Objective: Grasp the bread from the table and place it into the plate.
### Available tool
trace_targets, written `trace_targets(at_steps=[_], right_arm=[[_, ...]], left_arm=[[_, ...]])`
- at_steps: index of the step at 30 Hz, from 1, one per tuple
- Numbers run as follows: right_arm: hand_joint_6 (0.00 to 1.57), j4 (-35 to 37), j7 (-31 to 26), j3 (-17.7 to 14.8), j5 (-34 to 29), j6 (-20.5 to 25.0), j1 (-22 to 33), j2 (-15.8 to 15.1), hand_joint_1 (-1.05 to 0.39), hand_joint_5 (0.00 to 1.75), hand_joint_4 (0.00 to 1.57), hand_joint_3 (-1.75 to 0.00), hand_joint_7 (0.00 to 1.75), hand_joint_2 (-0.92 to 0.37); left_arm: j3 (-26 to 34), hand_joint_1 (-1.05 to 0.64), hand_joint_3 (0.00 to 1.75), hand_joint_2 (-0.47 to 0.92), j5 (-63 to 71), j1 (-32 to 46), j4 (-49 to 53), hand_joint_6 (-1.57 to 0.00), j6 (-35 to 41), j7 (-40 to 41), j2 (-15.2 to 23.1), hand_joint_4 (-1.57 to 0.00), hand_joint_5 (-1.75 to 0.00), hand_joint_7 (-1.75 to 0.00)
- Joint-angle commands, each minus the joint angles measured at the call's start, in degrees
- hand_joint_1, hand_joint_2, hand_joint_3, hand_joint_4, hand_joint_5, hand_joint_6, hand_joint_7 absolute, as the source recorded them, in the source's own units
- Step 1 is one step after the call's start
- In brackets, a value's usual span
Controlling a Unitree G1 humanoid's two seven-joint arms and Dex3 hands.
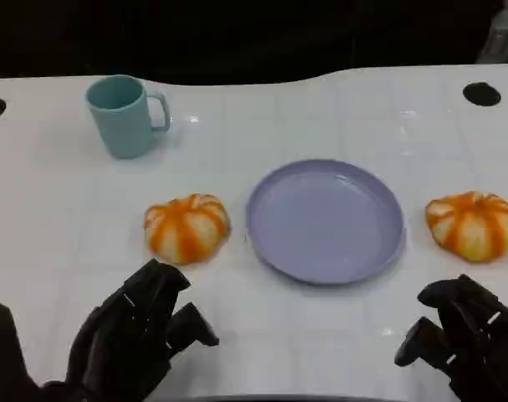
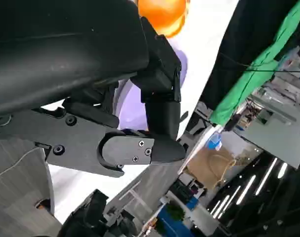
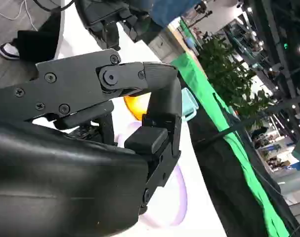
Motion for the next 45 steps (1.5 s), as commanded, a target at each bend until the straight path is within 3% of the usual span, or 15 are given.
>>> trace_targets(at_steps=[1,17,20,25,26,28,33,34,36,37,39,45], right_arm=[[0.68,-0.29,0.27,-0.34,0.07,-0.66,0.20,-0.57,-0.56,1.54,0.64,-0.22,1.07,-0.92],[0.67,-0.37,0.73,-0.05,-0.01,-1.42,0.40,-0.74,-0.56,1.54,0.65,-0.24,1.09,-0.92],[0.66,-0.42,0.59,0.00,-0.07,-1.44,0.44,-0.63,-0.56,1.54,0.65,-0.23,1.09,-0.92],[0.65,-0.34,0.92,0.19,-0.48,-2.21,0.46,-0.59,-0.56,1.54,0.64,-0.26,1.10,-0.92],[0.64,-0.37,1.04,0.22,-0.50,-2.31,0.43,-0.65,-0.56,1.54,0.64,-0.26,1.11,-0.92],[0.66,-0.31,1.21,0.21,-0.34,-2.34,0.33,-0.69,-0.57,1.55,0.63,-0.26,1.12,-0.92],[0.66,0.12,1.73,0.22,-0.21,-2.64,0.18,-0.61,-0.57,1.56,0.63,-0.26,1.12,-0.92],[0.66,0.15,1.74,0.41,-0.24,-2.75,0.09,-0.45,-0.57,1.57,0.63,-0.27,1.11,-0.92],[0.66,0.25,1.90,0.82,-0.29,-2.98,-0.11,-0.22,-0.56,1.57,0.63,-0.29,1.12,-0.92],[0.67,0.30,2.01,1.00,-0.30,-3.07,-0.19,-0.16,-0.57,1.58,0.62,-0.29,1.12,-0.92],[0.67,0.56,2.26,1.26,-0.33,-3.28,-0.39,-0.08,-0.58,1.59,0.61,-0.28,1.13,-0.92],[0.67,0.19,1.93,1.78,-0.54,-3.64,-0.26,0.23,-0.58,1.59,0.63,-0.28,1.12,-0.92]], left_arm=[[0.39,-0.56,0.27,0.92,-0.28,0.69,-1.11,-0.58,0.56,1.23,-0.05,-0.71,-1.75,-1.52],[0.68,-0.55,0.32,0.92,-0.63,2.05,-2.93,-0.64,0.76,0.98,-0.20,-0.73,-1.75,-1.48],[0.20,-0.55,0.34,0.92,0.87,1.60,-2.08,-0.63,-2.02,-1.16,0.56,-0.72,-1.75,-1.44],[-1.47,-0.55,0.35,0.92,6.83,1.15,-0.20,-0.56,-11.36,-4.12,1.49,-0.63,-1.74,-1.38],[-2.34,-0.55,0.35,0.92,10.39,0.75,0.53,-0.57,-16.02,-4.32,2.02,-0.62,-1.73,-1.37],[-3.55,-0.57,0.29,0.92,15.51,-0.27,2.35,-0.61,-24.16,-5.41,2.78,-0.61,-1.58,-1.13],[-4.81,-0.57,0.23,0.92,19.80,-1.89,5.81,-0.59,-32.54,-7.00,4.40,-0.57,-1.47,-0.98],[-5.50,-0.57,0.22,0.92,24.42,-2.36,5.21,-0.56,-34.80,-6.52,7.03,-0.54,-1.41,-0.93],[-6.43,-0.57,0.18,0.92,32.74,-3.37,3.45,-0.52,-37.75,-5.48,11.69,-0.49,-1.14,-0.66],[-6.73,-0.54,0.10,0.92,35.87,-3.81,2.59,-0.50,-38.51,-4.96,13.43,-0.40,-0.92,-0.42],[-7.01,-0.53,0.05,0.92,40.66,-4.63,1.29,-0.49,-39.32,-3.36,15.59,-0.33,-0.74,-0.20],[-7.53,-0.54,0.01,0.91,55.32,-9.38,1.21,-0.43,-44.62,2.59,22.20,-0.25,-0.52,-0.02]])
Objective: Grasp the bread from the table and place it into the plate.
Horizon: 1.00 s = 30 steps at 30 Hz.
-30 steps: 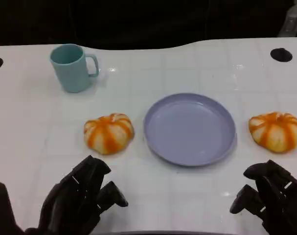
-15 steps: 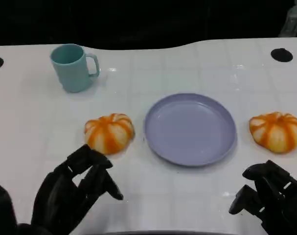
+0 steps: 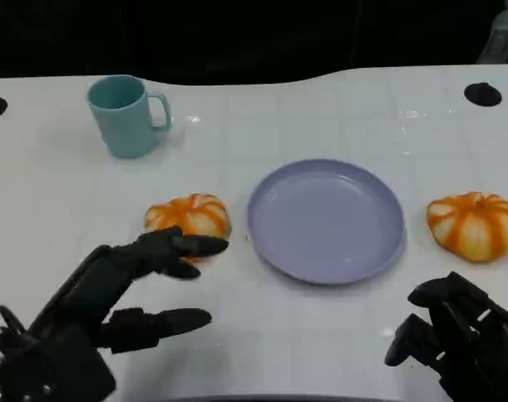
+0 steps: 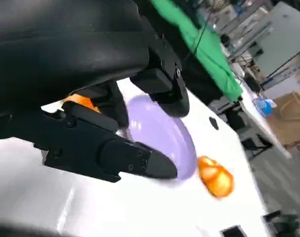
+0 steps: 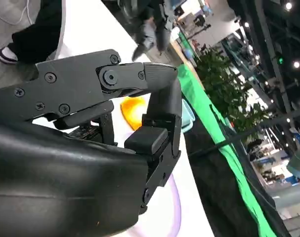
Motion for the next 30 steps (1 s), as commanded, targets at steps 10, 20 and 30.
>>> trace_targets(at_steps=[10,20,30], right_arm=[[0.65,-1.49,-0.72,0.23,-0.02,-0.21,0.74,-0.12,-0.58,1.60,0.61,-0.27,1.15,-0.92],[0.64,-1.94,-1.10,0.59,0.03,-0.17,1.11,-0.06,-0.58,1.60,0.61,-0.27,1.16,-0.92],[0.61,-2.67,-1.39,0.57,0.34,0.28,1.62,-0.15,-0.57,1.61,0.60,-0.28,1.18,-0.92]], left_arm=[[-4.43,-0.57,0.00,0.84,26.75,-10.86,-1.80,-0.28,2.09,7.91,9.44,-0.05,-0.30,0.00],[-11.55,-0.42,0.00,0.75,36.65,-16.99,1.31,-0.22,10.14,7.10,9.00,0.00,-0.26,0.00],[-18.90,-0.27,0.00,0.75,38.88,-26.26,16.50,-0.18,15.77,7.76,5.66,-0.01,-0.14,-0.01]])
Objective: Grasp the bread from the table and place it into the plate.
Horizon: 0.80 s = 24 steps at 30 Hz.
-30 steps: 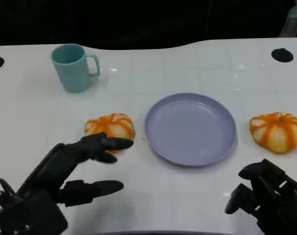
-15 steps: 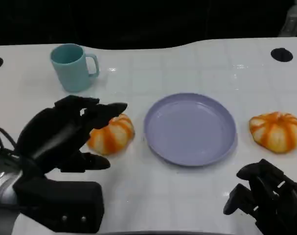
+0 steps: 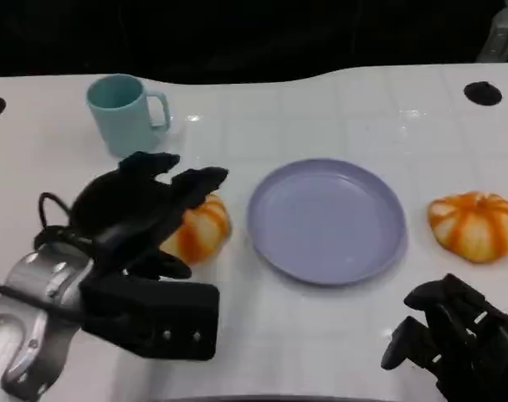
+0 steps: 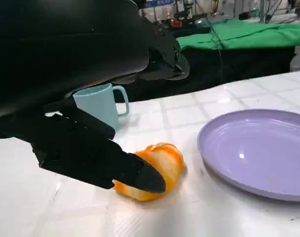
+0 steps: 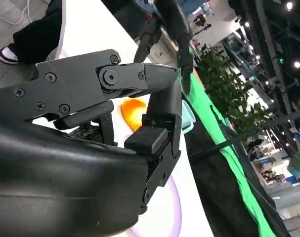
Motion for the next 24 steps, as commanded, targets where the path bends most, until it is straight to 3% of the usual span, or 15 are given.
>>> trace_targets(at_steps=[1,9,13,24], right_arm=[[0.61,-0.87,-0.30,-0.57,0.78,0.31,0.49,-0.35,-0.57,1.61,0.60,-0.28,1.18,-0.92],[0.61,-0.60,0.18,-0.66,1.27,0.24,0.46,-0.52,-0.58,1.61,0.60,-0.26,1.18,-0.92],[0.61,-1.46,-0.33,-0.49,0.72,0.20,1.20,-0.74,-0.58,1.60,0.60,-0.27,1.18,-0.92],[0.60,-2.11,0.05,-0.58,1.19,0.01,1.94,-0.90,-0.57,1.58,0.61,-0.28,1.18,-0.92]], left_arm=[[-3.42,-0.25,0.00,0.75,1.10,-5.31,8.65,-0.18,2.55,0.82,-1.64,-0.01,-0.13,-0.01],[-6.43,-0.22,0.00,0.73,1.30,-8.93,14.36,-0.18,4.70,2.42,-2.72,-0.02,-0.13,0.00],[-9.57,-0.29,0.00,0.70,2.24,-16.55,28.01,-0.16,10.10,2.35,-8.35,0.00,-0.09,0.00],[-11.67,-0.29,0.01,0.72,-2.62,-26.43,50.31,-0.16,8.10,7.29,-13.34,0.00,-0.03,0.00]])
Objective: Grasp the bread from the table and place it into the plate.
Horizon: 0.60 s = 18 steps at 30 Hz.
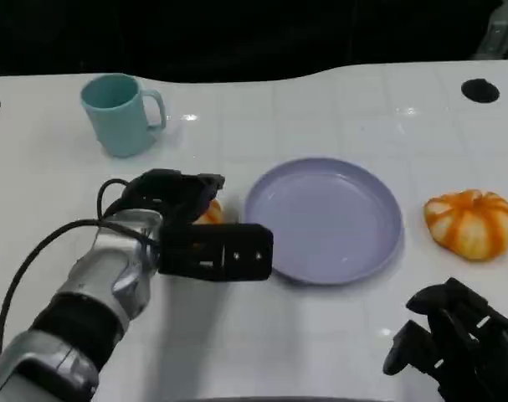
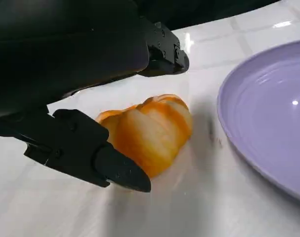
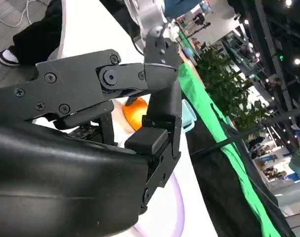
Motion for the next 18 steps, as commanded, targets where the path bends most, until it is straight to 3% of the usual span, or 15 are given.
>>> trace_targets(at_steps=[1,18], right_arm=[[0.60,-0.88,0.26,-0.57,0.51,-0.34,0.58,-0.59,-0.57,1.58,0.60,-0.29,1.17,-0.92],[0.59,-0.30,1.81,-1.49,1.35,-0.37,0.82,-1.02,-0.55,1.58,0.57,-0.31,1.13,-0.92]], left_arm=[[-0.69,-0.28,0.01,0.72,-2.26,-4.17,8.44,-0.16,-1.93,1.90,-0.73,-0.01,-0.03,0.00],[-4.17,-0.32,0.02,0.77,-4.20,-9.41,24.86,-0.16,-6.69,7.34,-2.74,0.00,-0.01,0.00]])
